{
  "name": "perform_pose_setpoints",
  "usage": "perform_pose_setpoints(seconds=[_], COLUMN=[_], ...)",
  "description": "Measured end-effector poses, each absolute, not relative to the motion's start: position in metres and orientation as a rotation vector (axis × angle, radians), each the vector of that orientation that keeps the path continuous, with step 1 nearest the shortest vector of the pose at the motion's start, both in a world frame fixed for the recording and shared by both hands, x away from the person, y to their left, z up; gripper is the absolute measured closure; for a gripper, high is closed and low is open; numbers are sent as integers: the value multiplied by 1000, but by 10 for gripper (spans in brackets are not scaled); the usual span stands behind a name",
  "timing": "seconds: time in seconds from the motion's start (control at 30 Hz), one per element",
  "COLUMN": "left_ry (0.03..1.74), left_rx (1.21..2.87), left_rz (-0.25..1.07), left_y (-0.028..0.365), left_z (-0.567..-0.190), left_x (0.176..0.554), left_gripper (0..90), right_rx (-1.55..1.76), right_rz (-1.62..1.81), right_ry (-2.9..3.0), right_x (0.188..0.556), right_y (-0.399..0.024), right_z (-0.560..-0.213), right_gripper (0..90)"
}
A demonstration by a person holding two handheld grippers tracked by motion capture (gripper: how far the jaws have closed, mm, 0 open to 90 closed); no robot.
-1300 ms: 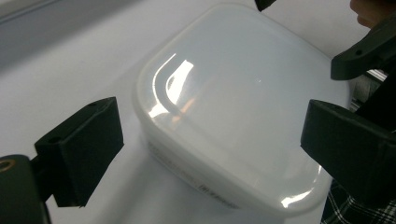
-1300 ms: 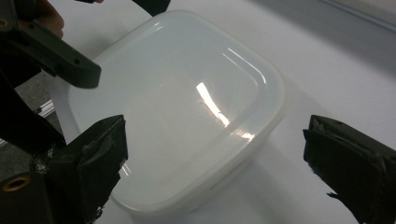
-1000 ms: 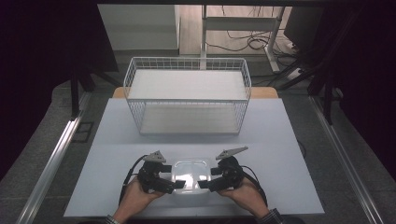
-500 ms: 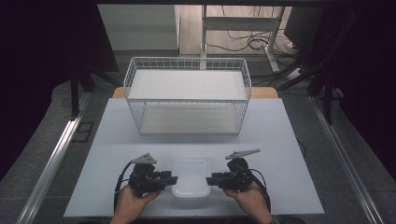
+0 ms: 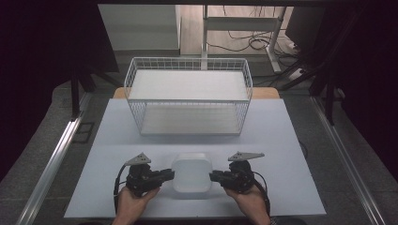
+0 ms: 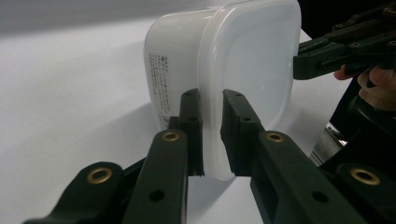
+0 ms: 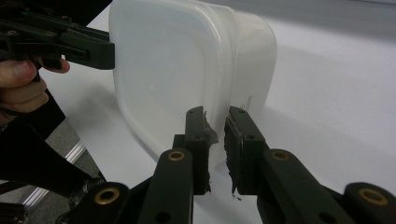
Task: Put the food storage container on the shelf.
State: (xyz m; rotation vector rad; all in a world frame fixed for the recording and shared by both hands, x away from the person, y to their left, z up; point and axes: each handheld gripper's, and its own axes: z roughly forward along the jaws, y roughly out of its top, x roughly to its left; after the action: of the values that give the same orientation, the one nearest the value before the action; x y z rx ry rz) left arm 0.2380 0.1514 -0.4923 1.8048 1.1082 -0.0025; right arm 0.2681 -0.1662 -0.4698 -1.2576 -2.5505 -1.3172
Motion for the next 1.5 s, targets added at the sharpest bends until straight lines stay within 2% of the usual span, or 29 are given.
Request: perform_pose_setpoints(seconds=[0.57, 0.87, 1.5], left_ry=[1048, 1039, 993], left_rx=[1808, 1788, 1747], left_rz=[117, 133, 204], left_y=[153, 158, 167], left_z=[-457, -442, -389], left_x=[255, 270, 301], left_gripper=[797, 798, 799], right_rx=[-1195, -1183, -1158], right_rz=[-1480, -1524, -1629], right_ry=[-2586, -2589, -2608], right_x=[287, 304, 336], right_y=[-165, -161, -152], right_z=[-447, -434, -381], right_gripper=[789, 788, 787])
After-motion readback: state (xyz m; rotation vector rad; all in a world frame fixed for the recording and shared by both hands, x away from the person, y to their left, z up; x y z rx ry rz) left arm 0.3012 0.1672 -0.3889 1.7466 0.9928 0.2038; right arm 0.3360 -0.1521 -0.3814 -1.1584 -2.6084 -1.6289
